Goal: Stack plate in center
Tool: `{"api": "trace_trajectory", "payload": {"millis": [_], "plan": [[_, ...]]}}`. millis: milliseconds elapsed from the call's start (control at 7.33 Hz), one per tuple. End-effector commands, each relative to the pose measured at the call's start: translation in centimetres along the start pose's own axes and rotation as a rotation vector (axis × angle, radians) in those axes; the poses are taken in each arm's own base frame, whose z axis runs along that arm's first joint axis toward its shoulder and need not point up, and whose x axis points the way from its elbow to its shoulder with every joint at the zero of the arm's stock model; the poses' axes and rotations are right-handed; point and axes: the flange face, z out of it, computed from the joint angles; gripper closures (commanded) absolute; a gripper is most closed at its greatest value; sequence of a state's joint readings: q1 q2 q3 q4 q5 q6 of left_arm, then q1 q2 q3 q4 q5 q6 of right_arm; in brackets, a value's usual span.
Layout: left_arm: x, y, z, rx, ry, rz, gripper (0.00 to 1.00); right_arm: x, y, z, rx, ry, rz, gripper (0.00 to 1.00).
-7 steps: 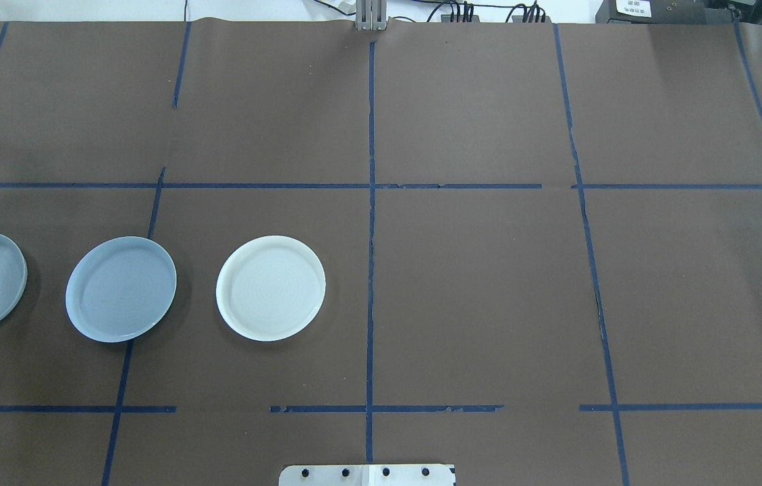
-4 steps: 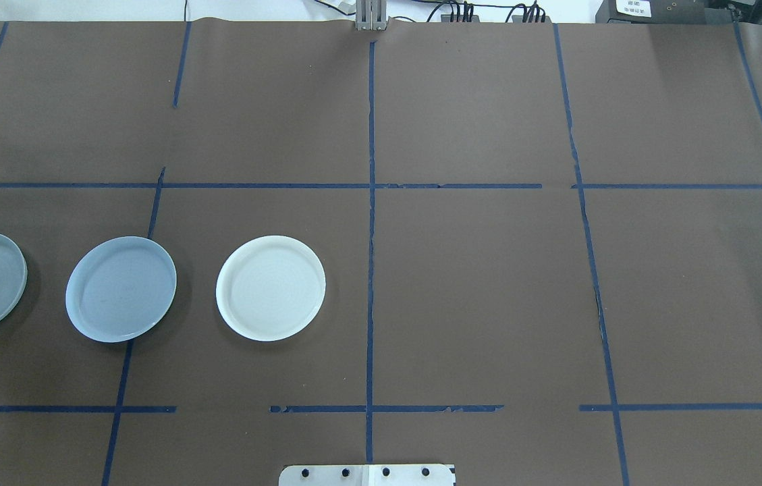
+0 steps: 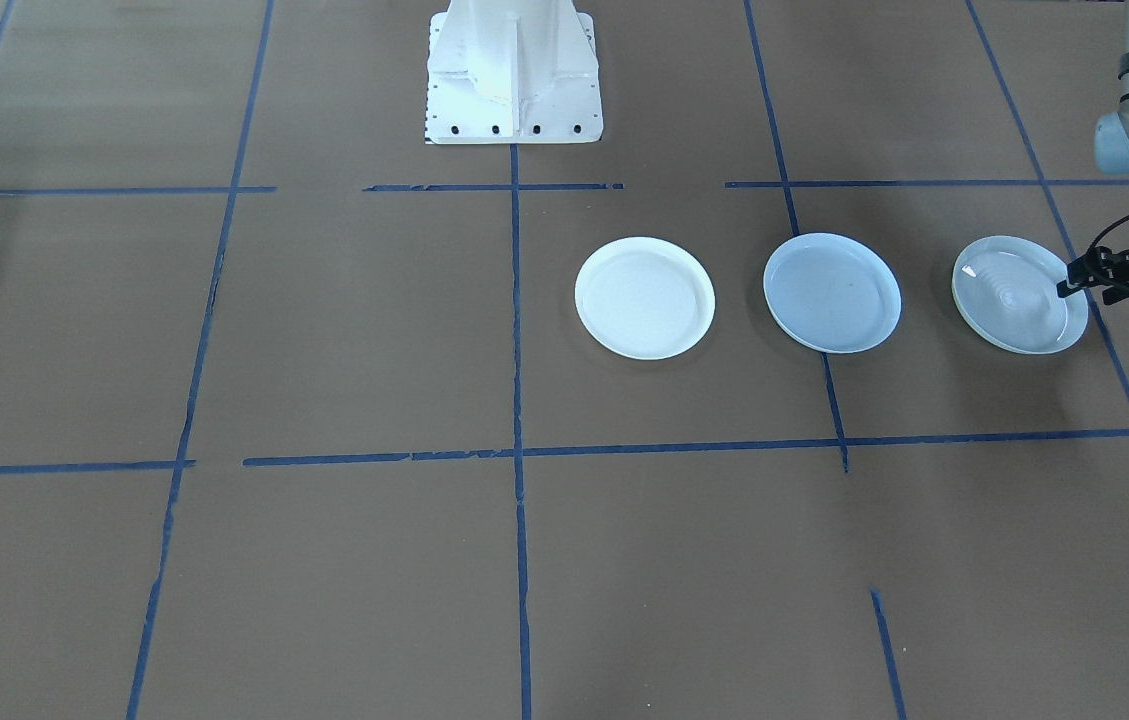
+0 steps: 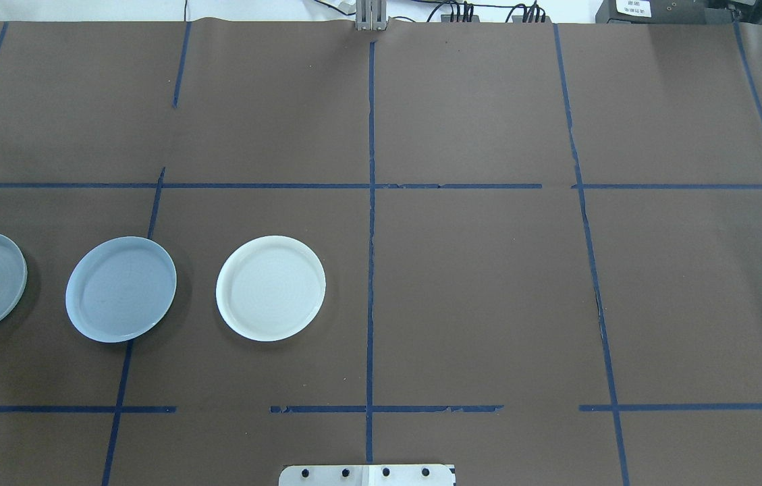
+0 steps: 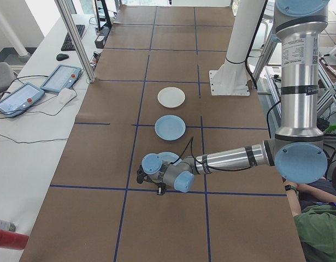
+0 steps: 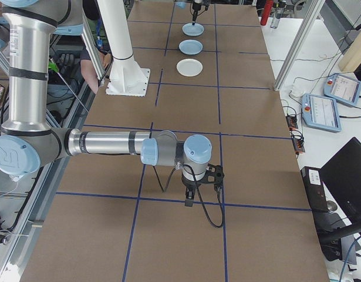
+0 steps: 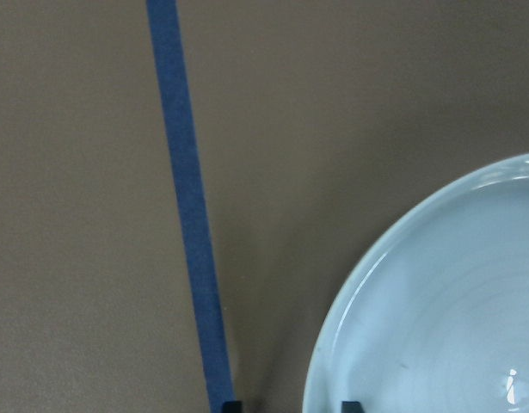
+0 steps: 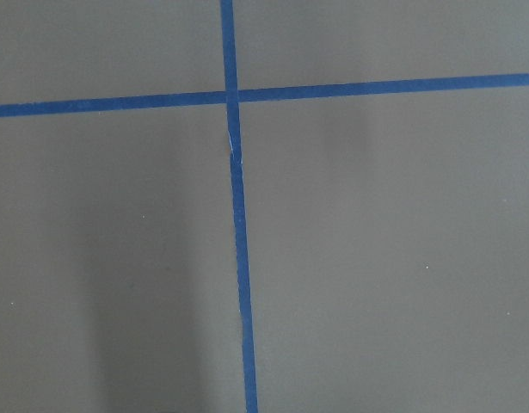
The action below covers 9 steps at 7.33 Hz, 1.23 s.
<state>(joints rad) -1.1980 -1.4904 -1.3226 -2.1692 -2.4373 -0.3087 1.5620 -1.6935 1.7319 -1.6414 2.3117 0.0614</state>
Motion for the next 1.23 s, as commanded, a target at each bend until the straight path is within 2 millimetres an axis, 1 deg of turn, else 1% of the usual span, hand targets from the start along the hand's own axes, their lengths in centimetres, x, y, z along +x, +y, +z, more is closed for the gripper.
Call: {"api": "trace_trajectory", "payload": {"millis": [0,273,409,682,818,955,1091], "plan": [[0.2,0.0,0.0,-0.005,0.01,-0.002,1.0,0.0,0.0,0.0,0.0,0.0,0.0,0.0],[0.6,0.2,-0.6,0.001,0.029,0.012,1.0,0.0,0.0,0.0,0.0,0.0,0.0,0.0],[1.8,0.0,-1.5,0.001,0.082,0.025,1.0,0.0,0.0,0.0,0.0,0.0,0.0,0.0],[4.7,-0.8,-3.4,0.008,0.158,0.059,1.0,0.0,0.0,0.0,0.0,0.0,0.0,0.0],[6.7,-1.6,-4.7,0.002,0.16,0.05,1.0,0.0,0.0,0.0,0.0,0.0,0.0,0.0],[9.0,-2.2,-6.5,0.004,0.156,0.044,1.0,0.0,0.0,0.0,0.001,0.0,0.001,0.0],[10.4,-2.3,-7.7,0.014,0.152,0.016,1.0,0.0,0.0,0.0,0.001,0.0,0.001,0.0]]}}
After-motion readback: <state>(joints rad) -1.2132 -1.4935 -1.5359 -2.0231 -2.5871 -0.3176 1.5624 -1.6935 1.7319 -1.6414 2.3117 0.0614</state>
